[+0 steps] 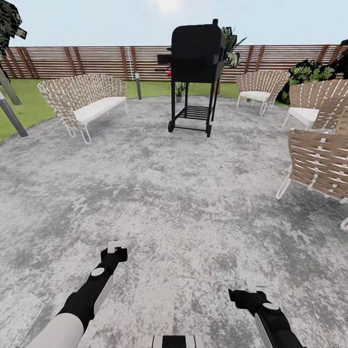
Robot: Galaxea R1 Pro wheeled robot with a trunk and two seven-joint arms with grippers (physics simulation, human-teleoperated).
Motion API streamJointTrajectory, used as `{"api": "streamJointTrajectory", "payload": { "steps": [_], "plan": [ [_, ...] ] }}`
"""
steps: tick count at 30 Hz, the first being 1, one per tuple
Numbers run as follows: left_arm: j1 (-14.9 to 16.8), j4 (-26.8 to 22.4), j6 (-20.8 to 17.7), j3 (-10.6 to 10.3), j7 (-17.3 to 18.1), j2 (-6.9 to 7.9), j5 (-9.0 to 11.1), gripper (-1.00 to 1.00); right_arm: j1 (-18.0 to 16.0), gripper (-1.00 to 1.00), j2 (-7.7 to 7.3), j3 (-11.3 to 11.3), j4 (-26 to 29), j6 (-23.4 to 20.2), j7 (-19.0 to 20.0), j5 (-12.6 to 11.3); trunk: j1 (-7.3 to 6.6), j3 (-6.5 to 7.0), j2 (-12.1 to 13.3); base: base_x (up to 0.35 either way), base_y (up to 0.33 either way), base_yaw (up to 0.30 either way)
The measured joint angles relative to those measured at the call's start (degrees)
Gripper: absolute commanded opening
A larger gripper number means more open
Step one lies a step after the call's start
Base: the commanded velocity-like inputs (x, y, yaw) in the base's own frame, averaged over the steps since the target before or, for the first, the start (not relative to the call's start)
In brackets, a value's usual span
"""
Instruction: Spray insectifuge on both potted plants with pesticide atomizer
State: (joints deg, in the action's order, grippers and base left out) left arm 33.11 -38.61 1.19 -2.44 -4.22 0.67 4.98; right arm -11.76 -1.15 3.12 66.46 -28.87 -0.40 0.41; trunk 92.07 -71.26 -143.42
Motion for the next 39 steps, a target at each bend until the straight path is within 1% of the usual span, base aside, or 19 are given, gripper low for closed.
{"api": "streamJointTrajectory", "payload": {
  "steps": [6,12,18,22,31,39],
  "plan": [
    [0.0,-0.03,0.01,-0.01,-0.03,-0.01,-0.01,-1.0,0.0,1.0,0.02,0.04,0.0,0.0,0.0,-0.01,0.0,0.1,0.0,0.0,0.0,0.0],
    [0.0,-0.06,0.01,-0.01,-0.04,-0.02,-0.01,-1.0,0.0,1.0,0.02,0.05,0.0,0.0,0.0,-0.01,0.0,0.6,0.0,0.0,0.0,0.0],
    [0.0,0.01,0.01,-0.17,0.1,-0.32,-0.01,-1.0,-0.01,1.0,0.02,0.05,0.0,0.02,0.0,0.01,0.0,1.14,0.0,0.0,0.0,0.044],
    [-0.01,0.0,-0.01,-0.17,0.1,-0.37,-0.01,-1.0,-0.01,1.0,0.02,0.04,-0.02,0.09,-0.1,0.07,0.0,1.45,0.0,0.0,0.073,0.172],
    [-0.01,-0.01,-0.07,-0.17,0.09,-0.43,0.03,-1.0,-0.02,1.0,0.02,0.03,-0.04,0.12,-0.16,0.08,0.0,1.97,0.0,0.0,0.273,0.23],
    [-0.01,-0.04,-0.07,-0.17,0.1,-0.43,0.01,-1.0,-0.01,1.0,0.02,0.05,-0.02,0.09,-0.16,0.09,0.0,2.41,0.0,0.0,0.055,0.24]
  ]
}}
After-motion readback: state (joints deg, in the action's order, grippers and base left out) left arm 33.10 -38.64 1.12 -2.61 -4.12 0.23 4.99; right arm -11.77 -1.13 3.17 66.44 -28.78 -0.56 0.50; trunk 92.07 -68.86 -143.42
